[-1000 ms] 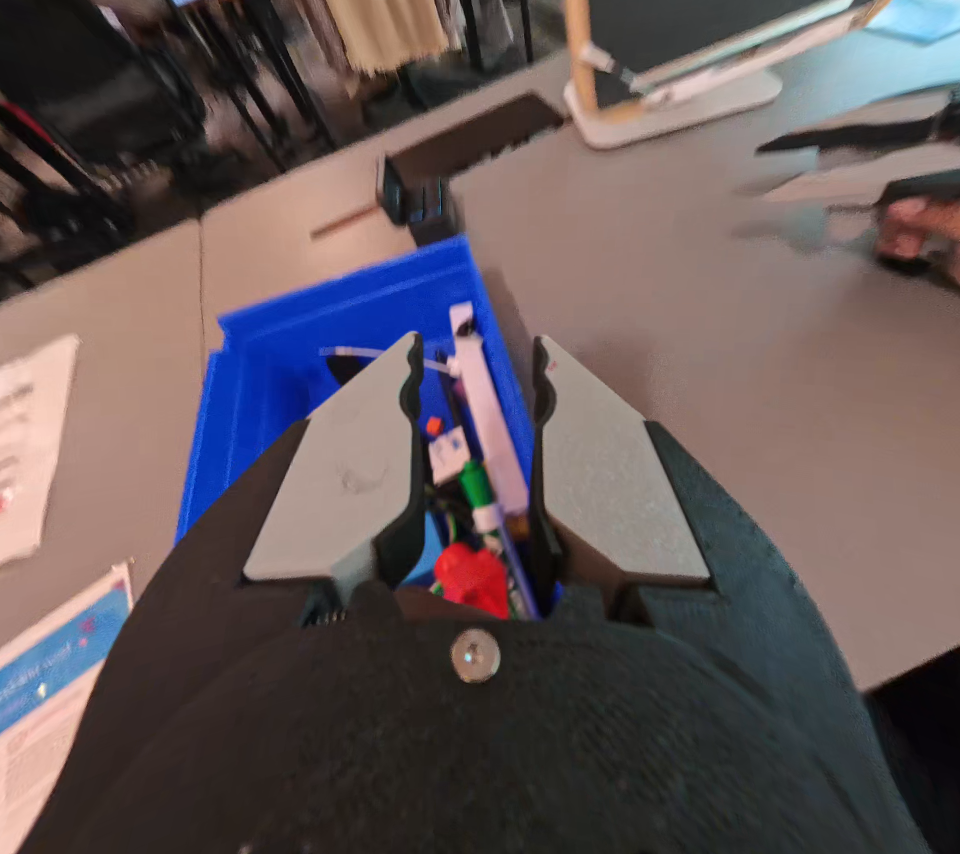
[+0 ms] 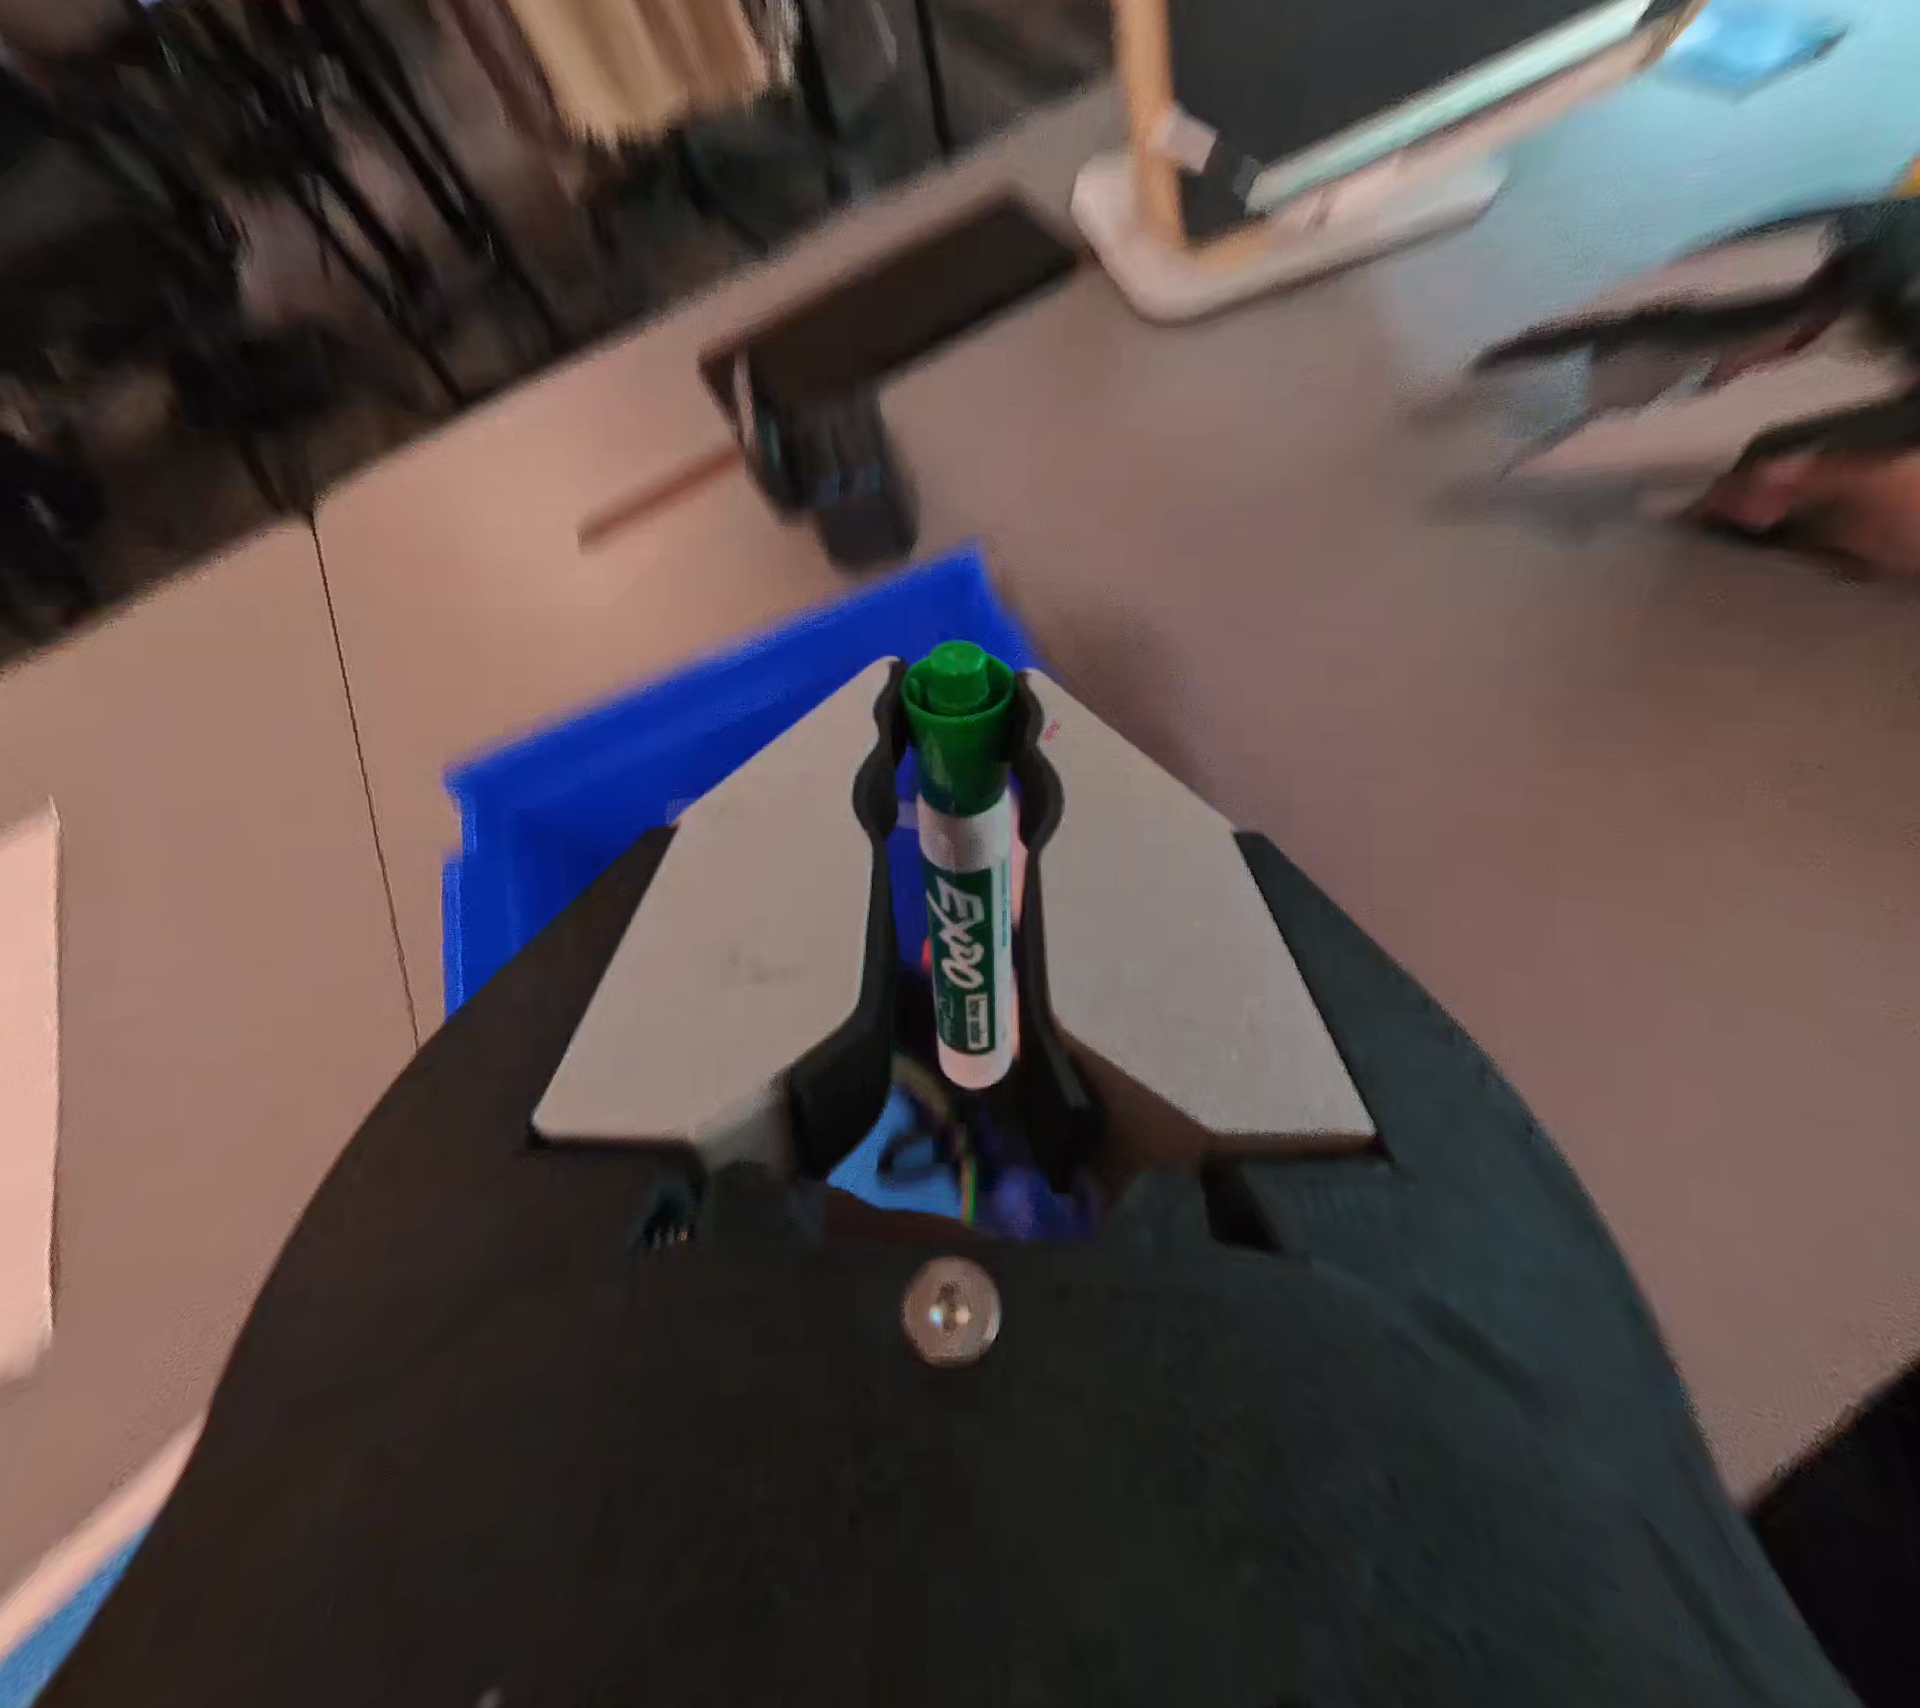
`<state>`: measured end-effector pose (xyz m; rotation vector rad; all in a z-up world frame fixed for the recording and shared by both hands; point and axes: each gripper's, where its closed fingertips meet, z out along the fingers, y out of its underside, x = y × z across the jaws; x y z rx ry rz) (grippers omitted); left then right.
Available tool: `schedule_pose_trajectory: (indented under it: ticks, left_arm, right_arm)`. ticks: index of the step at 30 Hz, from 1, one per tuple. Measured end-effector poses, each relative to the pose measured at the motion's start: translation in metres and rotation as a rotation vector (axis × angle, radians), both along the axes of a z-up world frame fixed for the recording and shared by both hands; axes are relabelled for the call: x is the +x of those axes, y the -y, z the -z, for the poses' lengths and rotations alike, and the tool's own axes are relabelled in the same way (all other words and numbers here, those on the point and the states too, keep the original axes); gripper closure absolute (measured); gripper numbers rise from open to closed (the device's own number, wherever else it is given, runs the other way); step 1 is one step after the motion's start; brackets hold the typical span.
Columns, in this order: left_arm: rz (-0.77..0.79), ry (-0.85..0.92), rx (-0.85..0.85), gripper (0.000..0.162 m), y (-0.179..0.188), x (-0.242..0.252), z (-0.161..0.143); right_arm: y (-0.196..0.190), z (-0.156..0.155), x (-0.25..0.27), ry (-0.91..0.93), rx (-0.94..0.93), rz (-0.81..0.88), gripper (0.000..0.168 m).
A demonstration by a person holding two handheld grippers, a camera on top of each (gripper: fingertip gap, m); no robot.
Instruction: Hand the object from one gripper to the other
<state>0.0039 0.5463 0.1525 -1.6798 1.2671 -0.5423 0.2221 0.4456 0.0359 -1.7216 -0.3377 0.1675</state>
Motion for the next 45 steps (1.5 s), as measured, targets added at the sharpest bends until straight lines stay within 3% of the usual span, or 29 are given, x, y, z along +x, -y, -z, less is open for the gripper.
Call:
schedule_pose_trajectory:
  ticks: [2, 5, 7, 10, 14, 16, 19, 23, 27, 29, 34, 45]
  left_arm:
    - [0.055, 0.111, 0.074, 0.144, 0.023, 0.035, -0.033]
    - [0.176, 0.228, 0.138, 0.145, 0.065, 0.099, -0.048]
    - [0.269, 0.229, 0.187, 0.145, 0.088, 0.144, -0.029]
    - [0.322, 0.212, 0.112, 0.145, 0.107, 0.203, 0.024]
    - [0.366, 0.258, 0.013, 0.145, 0.116, 0.248, 0.071]
    - [0.389, 0.306, -0.059, 0.145, 0.118, 0.253, 0.081]
    - [0.416, 0.377, -0.168, 0.145, 0.114, 0.245, 0.081]
    - [0.392, 0.44, -0.169, 0.145, 0.098, 0.23, 0.065]
    - [0.428, 0.521, -0.304, 0.145, 0.107, 0.228, 0.058]
    - [0.441, 0.518, -0.289, 0.145, 0.112, 0.226, 0.056]
    - [0.439, 0.548, -0.309, 0.145, 0.113, 0.225, 0.049]
    - [0.45, 0.595, -0.378, 0.145, 0.117, 0.226, 0.047]
  right_arm:
    - [0.0, -0.001, -0.003, -0.004, 0.008, -0.02, 0.119]
    - [0.003, -0.009, -0.009, -0.047, 0.039, -0.059, 0.113]
    - [0.01, -0.02, -0.013, -0.095, 0.065, -0.094, 0.113]
    - [0.021, -0.037, -0.01, -0.145, 0.122, -0.125, 0.111]
    - [0.024, -0.033, -0.003, -0.043, 0.129, -0.09, 0.109]
    - [0.02, -0.023, -0.003, 0.01, 0.103, -0.077, 0.099]
    - [0.016, -0.017, -0.009, 0.054, 0.092, -0.092, 0.102]
    - [0.013, -0.006, -0.023, 0.114, 0.058, -0.125, 0.107]
    - [0.01, 0.006, -0.025, 0.253, 0.027, -0.092, 0.12]
    - [0.011, 0.009, -0.023, 0.285, 0.011, -0.071, 0.141]
    - [0.012, 0.0, -0.016, 0.216, 0.019, -0.01, 0.151]
    - [0.01, 0.001, -0.01, 0.131, -0.004, -0.021, 0.148]
